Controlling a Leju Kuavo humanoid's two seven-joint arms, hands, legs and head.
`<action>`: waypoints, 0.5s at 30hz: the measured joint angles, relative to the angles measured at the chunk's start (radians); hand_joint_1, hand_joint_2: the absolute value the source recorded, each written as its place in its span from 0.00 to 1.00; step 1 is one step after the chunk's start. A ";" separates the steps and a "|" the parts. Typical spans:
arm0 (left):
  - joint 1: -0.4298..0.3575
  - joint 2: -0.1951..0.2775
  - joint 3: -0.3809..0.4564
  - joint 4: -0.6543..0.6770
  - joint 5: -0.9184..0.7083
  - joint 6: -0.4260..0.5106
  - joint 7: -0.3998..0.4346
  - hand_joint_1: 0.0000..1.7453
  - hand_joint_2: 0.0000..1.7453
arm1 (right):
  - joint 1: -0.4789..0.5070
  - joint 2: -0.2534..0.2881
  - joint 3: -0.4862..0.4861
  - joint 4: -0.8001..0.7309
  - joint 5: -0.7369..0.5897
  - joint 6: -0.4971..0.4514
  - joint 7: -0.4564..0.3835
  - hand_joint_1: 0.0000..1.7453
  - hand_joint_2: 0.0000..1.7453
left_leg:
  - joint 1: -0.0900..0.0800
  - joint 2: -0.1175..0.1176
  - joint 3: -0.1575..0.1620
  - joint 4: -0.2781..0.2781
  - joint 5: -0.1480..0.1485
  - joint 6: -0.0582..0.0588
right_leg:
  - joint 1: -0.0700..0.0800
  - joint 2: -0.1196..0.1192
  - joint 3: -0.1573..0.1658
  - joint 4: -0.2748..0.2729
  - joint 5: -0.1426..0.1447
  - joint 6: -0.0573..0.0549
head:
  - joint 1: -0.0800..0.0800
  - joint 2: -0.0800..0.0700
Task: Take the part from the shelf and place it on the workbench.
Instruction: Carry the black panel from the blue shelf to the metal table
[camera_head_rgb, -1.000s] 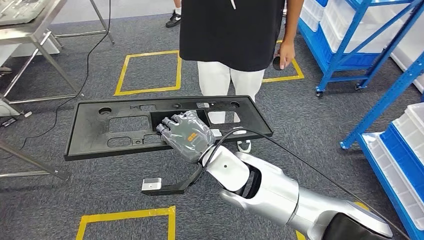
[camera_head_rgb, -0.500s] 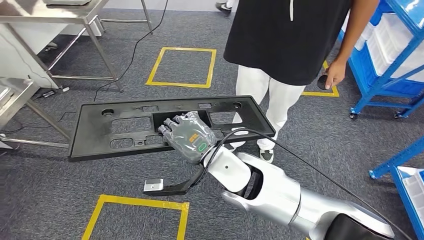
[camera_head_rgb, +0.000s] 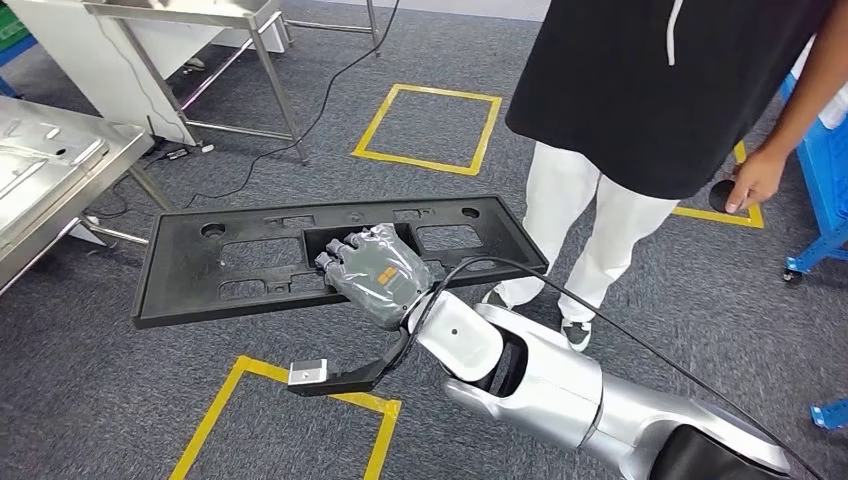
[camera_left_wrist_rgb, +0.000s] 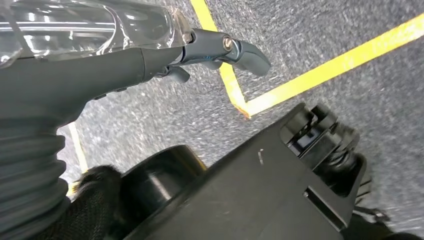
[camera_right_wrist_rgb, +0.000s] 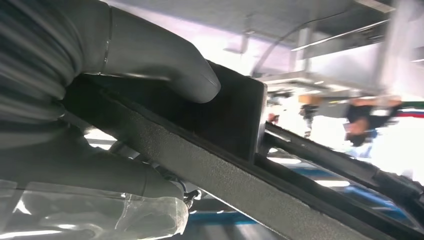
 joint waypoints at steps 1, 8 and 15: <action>-0.002 0.000 0.000 0.000 0.000 0.000 -0.001 0.00 1.00 | 0.002 0.000 0.000 0.000 -0.007 0.000 -0.002 1.00 1.00 | -0.001 0.000 -0.010 0.022 0.001 0.002 | 0.002 -0.013 0.004 0.000 -0.004 -0.001 | 0.000 0.000; 0.011 0.004 -0.002 0.000 -0.006 -0.003 0.005 0.00 1.00 | 0.005 -0.001 -0.001 0.000 -0.065 -0.001 -0.001 1.00 1.00 | -0.040 0.092 0.135 -0.278 0.119 0.045 | 0.016 -0.090 0.037 -0.011 -0.025 0.007 | 0.000 0.000; 0.008 0.003 -0.009 0.000 -0.007 -0.004 0.006 0.00 1.00 | 0.012 -0.006 -0.011 -0.004 -0.170 -0.003 0.006 1.00 1.00 | -0.021 0.000 0.169 -0.313 0.124 0.065 | 0.011 0.019 -0.088 0.236 -0.124 0.029 | 0.001 0.000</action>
